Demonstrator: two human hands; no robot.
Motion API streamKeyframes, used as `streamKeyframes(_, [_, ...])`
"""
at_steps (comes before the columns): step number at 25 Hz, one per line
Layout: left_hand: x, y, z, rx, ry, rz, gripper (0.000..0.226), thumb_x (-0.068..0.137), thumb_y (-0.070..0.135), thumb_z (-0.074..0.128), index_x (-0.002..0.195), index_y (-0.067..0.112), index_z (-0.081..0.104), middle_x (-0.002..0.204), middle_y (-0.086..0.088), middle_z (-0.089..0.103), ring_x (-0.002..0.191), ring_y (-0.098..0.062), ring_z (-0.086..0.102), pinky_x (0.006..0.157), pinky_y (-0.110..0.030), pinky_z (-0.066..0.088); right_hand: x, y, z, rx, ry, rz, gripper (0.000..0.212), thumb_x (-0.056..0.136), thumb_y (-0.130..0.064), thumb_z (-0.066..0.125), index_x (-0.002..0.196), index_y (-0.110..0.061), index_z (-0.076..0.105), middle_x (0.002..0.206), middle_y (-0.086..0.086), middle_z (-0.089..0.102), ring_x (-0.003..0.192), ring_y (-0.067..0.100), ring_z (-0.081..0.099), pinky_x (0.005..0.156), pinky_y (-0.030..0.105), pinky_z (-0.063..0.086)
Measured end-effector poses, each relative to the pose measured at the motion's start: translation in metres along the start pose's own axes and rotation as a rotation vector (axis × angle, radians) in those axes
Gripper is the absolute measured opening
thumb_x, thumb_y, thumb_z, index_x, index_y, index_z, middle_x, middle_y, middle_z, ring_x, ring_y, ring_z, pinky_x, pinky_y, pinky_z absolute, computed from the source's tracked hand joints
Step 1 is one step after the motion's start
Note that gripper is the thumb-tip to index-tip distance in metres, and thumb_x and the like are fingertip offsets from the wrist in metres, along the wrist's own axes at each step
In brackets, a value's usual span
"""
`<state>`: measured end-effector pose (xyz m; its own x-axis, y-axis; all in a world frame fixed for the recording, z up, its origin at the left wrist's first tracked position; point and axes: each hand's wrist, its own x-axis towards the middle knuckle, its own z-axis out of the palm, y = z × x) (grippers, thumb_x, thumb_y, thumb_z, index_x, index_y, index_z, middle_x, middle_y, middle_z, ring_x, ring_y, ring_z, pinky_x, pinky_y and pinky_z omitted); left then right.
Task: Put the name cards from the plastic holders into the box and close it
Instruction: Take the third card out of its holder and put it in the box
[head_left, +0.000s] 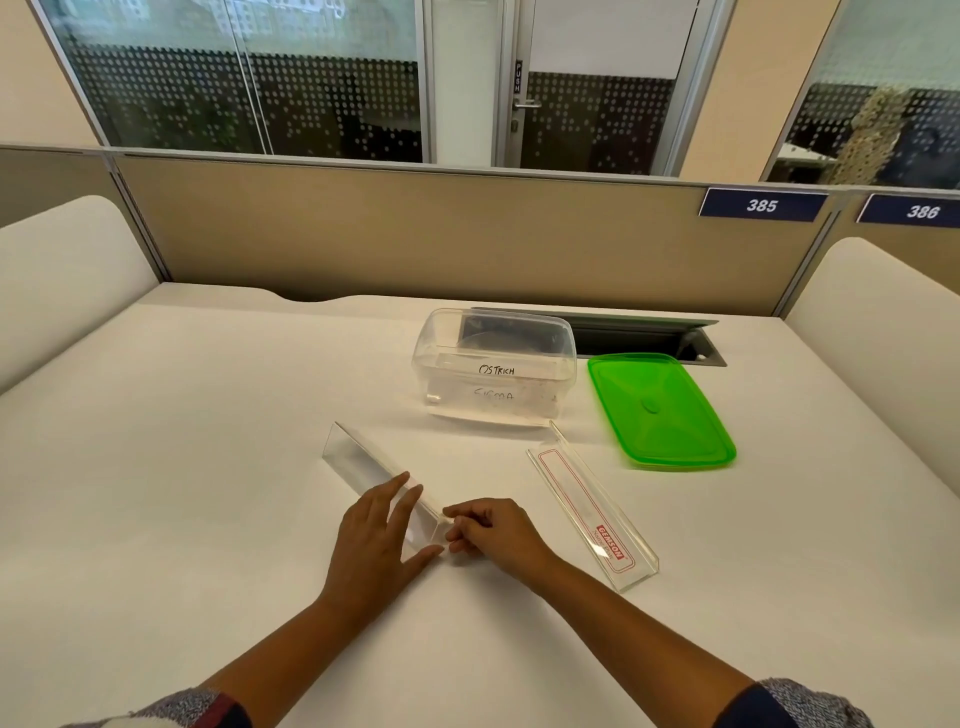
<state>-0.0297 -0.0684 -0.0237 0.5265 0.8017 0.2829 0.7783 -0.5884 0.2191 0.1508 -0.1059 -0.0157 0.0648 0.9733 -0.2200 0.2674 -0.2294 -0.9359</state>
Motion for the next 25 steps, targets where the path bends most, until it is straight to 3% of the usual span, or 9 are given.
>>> streamKeyframes(2, [0.001, -0.004, 0.000, 0.028, -0.037, 0.026, 0.068, 0.086, 0.062, 0.033, 0.123, 0.010, 0.055, 0.130, -0.013, 0.059, 0.108, -0.029, 0.064, 0.075, -0.035, 0.058, -0.001, 0.000, -0.001, -0.043, -0.032, -0.007, 0.024, 0.093, -0.010, 0.051, 0.112, -0.011, 0.066, 0.097, 0.016, 0.073, 0.061, -0.001, 0.065, 0.064, 0.010, 0.054])
streamKeyframes(5, [0.002, -0.015, 0.000, -0.069, 0.010, -0.083, 0.053, 0.079, 0.015, 0.065, 0.130, 0.009, 0.051, 0.143, -0.009, 0.045, 0.091, -0.030, 0.070, 0.057, -0.033, 0.057, -0.004, 0.003, -0.005, -0.038, -0.060, -0.004, 0.021, 0.093, -0.010, 0.051, 0.106, -0.010, 0.068, 0.083, 0.003, 0.069, 0.064, 0.003, 0.064, 0.065, 0.013, 0.056])
streamKeyframes(7, [-0.001, -0.026, 0.000, -0.148, 0.038, -0.176, 0.058, 0.079, -0.002, 0.058, 0.134, 0.014, 0.047, 0.146, -0.007, 0.042, 0.097, -0.032, 0.068, 0.066, -0.037, 0.057, -0.006, 0.006, -0.008, -0.002, -0.055, 0.014, 0.021, 0.093, -0.009, 0.050, 0.104, -0.008, 0.068, 0.079, 0.000, 0.067, 0.065, 0.005, 0.064, 0.065, 0.015, 0.057])
streamKeyframes(9, [-0.006, -0.035, -0.001, -0.247, 0.080, -0.279, 0.058, 0.084, -0.004, 0.051, 0.136, 0.022, 0.045, 0.140, -0.006, 0.051, 0.102, -0.031, 0.065, 0.075, -0.035, 0.054, -0.007, 0.005, -0.011, 0.000, -0.034, 0.021, 0.021, 0.093, -0.008, 0.048, 0.103, -0.008, 0.067, 0.083, 0.005, 0.067, 0.066, 0.007, 0.064, 0.060, 0.013, 0.054])
streamKeyframes(12, [-0.005, -0.045, -0.011, -0.334, 0.225, -0.427, 0.055, 0.086, -0.006, 0.045, 0.133, 0.021, 0.047, 0.116, -0.011, 0.067, 0.085, -0.034, 0.066, 0.068, -0.035, 0.051, -0.006, 0.003, -0.015, -0.012, 0.000, 0.018, 0.022, 0.094, -0.007, 0.047, 0.103, -0.008, 0.067, 0.087, 0.007, 0.066, 0.067, 0.008, 0.064, 0.056, 0.010, 0.051])
streamKeyframes(15, [-0.004, -0.054, -0.026, -0.242, 0.344, -0.389, 0.047, 0.082, -0.013, 0.048, 0.123, 0.010, 0.057, 0.105, -0.020, 0.070, 0.080, -0.040, 0.067, 0.067, -0.044, 0.056, -0.005, 0.003, -0.019, -0.016, 0.031, 0.016, 0.022, 0.094, -0.007, 0.047, 0.103, -0.007, 0.066, 0.086, 0.008, 0.066, 0.068, 0.008, 0.063, 0.054, 0.010, 0.050])
streamKeyframes(17, [0.002, -0.061, -0.038, -0.255, 0.399, -0.411, 0.046, 0.082, -0.014, 0.046, 0.119, 0.010, 0.059, 0.103, -0.019, 0.071, 0.081, -0.038, 0.066, 0.068, -0.041, 0.054, -0.002, 0.001, -0.021, -0.012, 0.052, 0.013, 0.021, 0.094, -0.007, 0.048, 0.102, -0.008, 0.067, 0.085, 0.005, 0.066, 0.068, 0.007, 0.064, 0.056, 0.011, 0.051])
streamKeyframes(22, [0.018, -0.062, -0.054, -0.369, 0.481, -0.349, 0.047, 0.078, -0.017, 0.044, 0.109, 0.013, 0.063, 0.099, -0.006, 0.070, 0.080, -0.023, 0.061, 0.068, -0.016, 0.044, 0.012, -0.014, -0.025, 0.035, 0.238, -0.048, 0.022, 0.091, -0.008, 0.048, 0.097, -0.023, 0.063, 0.081, -0.004, 0.067, 0.077, 0.010, 0.066, 0.077, 0.026, 0.053])
streamKeyframes(25, [0.024, -0.047, -0.055, -0.456, 0.469, -0.293, 0.044, 0.077, -0.015, 0.049, 0.100, 0.018, 0.065, 0.088, 0.011, 0.068, 0.076, -0.010, 0.060, 0.063, 0.001, 0.038, 0.019, -0.024, -0.028, 0.028, 0.375, -0.058, 0.020, 0.090, -0.012, 0.052, 0.105, -0.021, 0.061, 0.095, -0.002, 0.066, 0.091, 0.014, 0.063, 0.072, 0.015, 0.048])
